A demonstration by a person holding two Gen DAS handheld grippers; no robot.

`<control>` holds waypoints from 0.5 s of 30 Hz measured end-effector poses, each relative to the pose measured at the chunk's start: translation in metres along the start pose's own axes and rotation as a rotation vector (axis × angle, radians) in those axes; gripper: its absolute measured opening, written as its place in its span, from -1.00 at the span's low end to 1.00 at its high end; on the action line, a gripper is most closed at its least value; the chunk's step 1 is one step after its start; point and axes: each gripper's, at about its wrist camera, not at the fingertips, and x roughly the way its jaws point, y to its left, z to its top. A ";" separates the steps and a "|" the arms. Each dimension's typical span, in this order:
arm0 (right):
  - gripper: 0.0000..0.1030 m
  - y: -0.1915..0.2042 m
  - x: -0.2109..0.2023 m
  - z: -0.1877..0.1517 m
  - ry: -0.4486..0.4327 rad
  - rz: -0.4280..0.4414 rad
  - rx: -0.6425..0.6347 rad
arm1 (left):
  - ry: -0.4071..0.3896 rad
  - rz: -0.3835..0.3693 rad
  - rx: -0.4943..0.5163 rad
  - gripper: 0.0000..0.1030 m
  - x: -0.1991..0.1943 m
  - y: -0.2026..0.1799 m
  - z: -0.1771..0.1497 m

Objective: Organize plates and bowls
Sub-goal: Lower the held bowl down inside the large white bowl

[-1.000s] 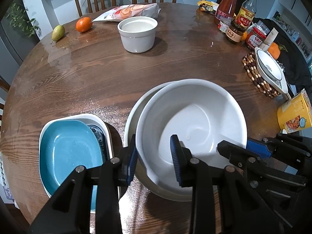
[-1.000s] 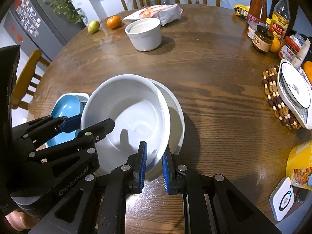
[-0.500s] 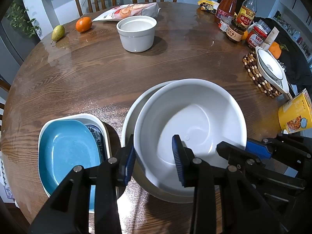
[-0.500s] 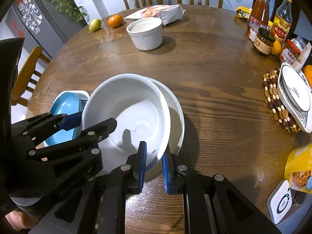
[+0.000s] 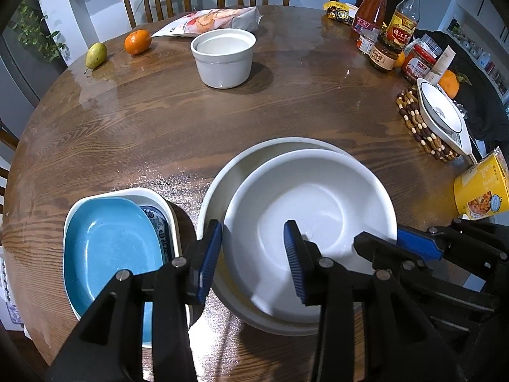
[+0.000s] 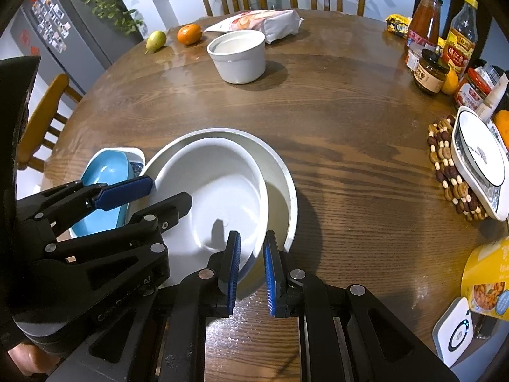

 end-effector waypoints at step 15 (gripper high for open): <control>-0.74 -0.009 -0.014 -0.001 -0.035 0.004 0.025 | -0.023 0.005 0.005 -0.06 -0.008 -0.004 0.001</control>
